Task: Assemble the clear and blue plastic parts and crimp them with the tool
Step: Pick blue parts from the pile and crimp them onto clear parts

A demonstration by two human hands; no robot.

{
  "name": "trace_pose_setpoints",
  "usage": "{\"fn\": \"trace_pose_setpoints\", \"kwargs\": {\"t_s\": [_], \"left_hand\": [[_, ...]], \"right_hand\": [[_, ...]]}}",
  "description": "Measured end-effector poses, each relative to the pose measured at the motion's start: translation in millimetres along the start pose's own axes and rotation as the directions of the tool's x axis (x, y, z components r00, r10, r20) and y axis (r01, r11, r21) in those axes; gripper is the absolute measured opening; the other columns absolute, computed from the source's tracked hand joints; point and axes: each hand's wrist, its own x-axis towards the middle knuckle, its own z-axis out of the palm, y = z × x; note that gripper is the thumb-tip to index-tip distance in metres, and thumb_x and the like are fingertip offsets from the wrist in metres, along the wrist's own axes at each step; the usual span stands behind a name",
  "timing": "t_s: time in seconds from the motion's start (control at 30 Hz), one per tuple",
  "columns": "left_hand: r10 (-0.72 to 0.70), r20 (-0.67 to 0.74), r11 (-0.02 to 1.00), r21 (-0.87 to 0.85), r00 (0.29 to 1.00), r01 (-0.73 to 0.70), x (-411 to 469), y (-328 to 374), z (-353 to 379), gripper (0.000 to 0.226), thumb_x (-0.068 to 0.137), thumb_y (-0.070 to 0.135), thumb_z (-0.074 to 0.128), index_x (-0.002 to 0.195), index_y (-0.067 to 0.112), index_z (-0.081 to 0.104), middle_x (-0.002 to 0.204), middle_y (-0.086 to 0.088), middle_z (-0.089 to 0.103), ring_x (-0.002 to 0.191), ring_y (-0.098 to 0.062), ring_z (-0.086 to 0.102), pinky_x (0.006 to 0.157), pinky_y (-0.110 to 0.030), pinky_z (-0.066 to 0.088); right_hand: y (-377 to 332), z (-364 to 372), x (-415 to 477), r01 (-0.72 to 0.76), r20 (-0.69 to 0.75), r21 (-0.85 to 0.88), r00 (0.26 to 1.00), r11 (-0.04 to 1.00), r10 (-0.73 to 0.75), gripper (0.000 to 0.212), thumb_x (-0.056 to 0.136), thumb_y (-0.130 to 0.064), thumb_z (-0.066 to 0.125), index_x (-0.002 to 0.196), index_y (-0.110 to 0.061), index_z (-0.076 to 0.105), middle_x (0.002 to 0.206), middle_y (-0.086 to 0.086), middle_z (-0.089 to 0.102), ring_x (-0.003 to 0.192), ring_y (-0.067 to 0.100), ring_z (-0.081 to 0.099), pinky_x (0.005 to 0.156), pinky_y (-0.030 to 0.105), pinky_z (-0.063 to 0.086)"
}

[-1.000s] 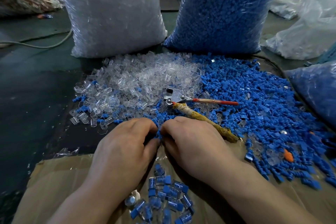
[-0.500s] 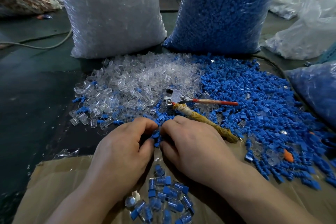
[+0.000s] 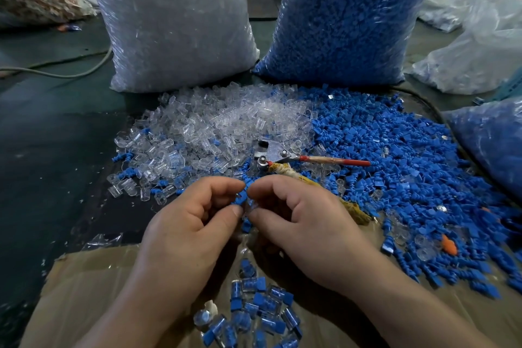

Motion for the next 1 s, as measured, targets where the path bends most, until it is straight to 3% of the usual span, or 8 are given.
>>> {"fn": "trace_pose_setpoints", "kwargs": {"t_s": [0.17, 0.33, 0.47, 0.57, 0.63, 0.73, 0.9, 1.0], "left_hand": [[-0.082, -0.008, 0.987, -0.143, 0.997, 0.080, 0.3, -1.4, -2.0, 0.037, 0.095, 0.009, 0.059, 0.094, 0.042, 0.074, 0.082, 0.002, 0.077, 0.070, -0.015, 0.073, 0.065, -0.035, 0.060], [-0.130, 0.006, 0.937, -0.325, 0.991, 0.125, 1.1, 1.4, -1.6, 0.020, 0.089, 0.015, 0.065, 0.092, 0.032, 0.075, 0.079, -0.009, 0.076, 0.064, -0.021, 0.072, 0.054, -0.025, 0.054], [-0.081, -0.040, 0.965, -0.255, 0.996, 0.068, -0.6, -1.0, -0.8, 0.014, 0.083, 0.022, 0.074, 0.089, 0.034, 0.075, 0.086, -0.003, 0.077, 0.077, -0.022, 0.075, 0.066, -0.038, 0.062], [-0.044, -0.109, 0.991, -0.128, 0.993, 0.030, -0.2, -1.8, -4.7, 0.027, 0.069, 0.048, 0.085, 0.094, 0.041, 0.075, 0.088, 0.006, 0.076, 0.081, -0.018, 0.074, 0.075, -0.048, 0.061], [-0.060, -0.092, 0.988, -0.149, 0.994, 0.046, -1.4, -1.2, -6.4, 0.041, 0.062, 0.059, 0.084, 0.098, 0.041, 0.076, 0.087, 0.007, 0.076, 0.078, -0.017, 0.073, 0.074, -0.049, 0.061], [-0.054, -0.016, 0.977, -0.208, 0.998, 0.049, -3.2, -1.0, -5.5, 0.042, 0.065, 0.059, 0.071, 0.100, 0.038, 0.074, 0.087, 0.004, 0.076, 0.079, -0.021, 0.073, 0.074, -0.050, 0.060], [-0.027, 0.045, 0.984, -0.177, 0.999, 0.035, -4.9, 0.4, -5.1, 0.030, 0.071, 0.055, 0.071, 0.097, 0.039, 0.074, 0.080, 0.004, 0.075, 0.070, -0.015, 0.073, 0.064, -0.036, 0.057], [-0.042, -0.016, 0.967, -0.250, 0.999, 0.037, -3.8, -0.1, -6.5, 0.022, 0.077, 0.049, 0.074, 0.094, 0.035, 0.075, 0.077, -0.002, 0.075, 0.068, -0.017, 0.072, 0.063, -0.035, 0.058]], "right_hand": [[-3.4, -1.5, -1.9, -0.084, 0.037, 0.214, 0.996, 0.973, 0.078, 0.021, 0.093, -0.023, 0.065, 0.100, -0.042, 0.063, 0.074, -0.006, 0.071, 0.061, 0.011, 0.067, 0.058, 0.028, 0.058], [-4.1, -3.4, -3.3, -0.167, 0.116, 0.395, 0.985, 0.903, 0.131, 0.016, 0.095, -0.018, 0.062, 0.097, -0.033, 0.066, 0.069, 0.007, 0.070, 0.059, 0.016, 0.067, 0.057, 0.027, 0.054], [-4.7, -4.4, -4.5, -0.148, 0.104, 0.357, 0.988, 0.922, 0.118, 0.018, 0.094, -0.017, 0.063, 0.097, -0.034, 0.066, 0.069, 0.004, 0.071, 0.059, 0.014, 0.068, 0.056, 0.025, 0.054], [-4.9, -4.0, -5.6, -0.114, 0.073, 0.237, 0.992, 0.965, 0.099, 0.017, 0.092, -0.024, 0.066, 0.098, -0.040, 0.063, 0.073, -0.006, 0.072, 0.064, 0.009, 0.069, 0.063, 0.030, 0.058], [-5.8, -2.9, -6.4, -0.083, 0.063, 0.176, 0.995, 0.981, 0.073, 0.019, 0.091, -0.028, 0.068, 0.100, -0.043, 0.062, 0.079, -0.013, 0.071, 0.070, 0.006, 0.069, 0.069, 0.034, 0.060], [-7.7, -2.4, -7.0, -0.047, 0.040, 0.170, 0.998, 0.984, 0.041, 0.020, 0.089, -0.027, 0.070, 0.099, -0.042, 0.063, 0.082, -0.013, 0.071, 0.074, 0.008, 0.069, 0.071, 0.038, 0.060], [-7.6, -5.0, -7.4, -0.015, 0.012, 0.149, 1.000, 0.989, 0.013, 0.017, 0.089, -0.026, 0.070, 0.097, -0.039, 0.065, 0.084, -0.016, 0.071, 0.076, 0.006, 0.069, 0.070, 0.033, 0.059], [-5.1, -5.5, -6.6, -0.020, -0.009, 0.116, 1.000, 0.993, 0.021, 0.021, 0.088, -0.027, 0.071, 0.099, -0.043, 0.063, 0.088, -0.022, 0.069, 0.081, 0.000, 0.067, 0.074, 0.027, 0.058]]}}
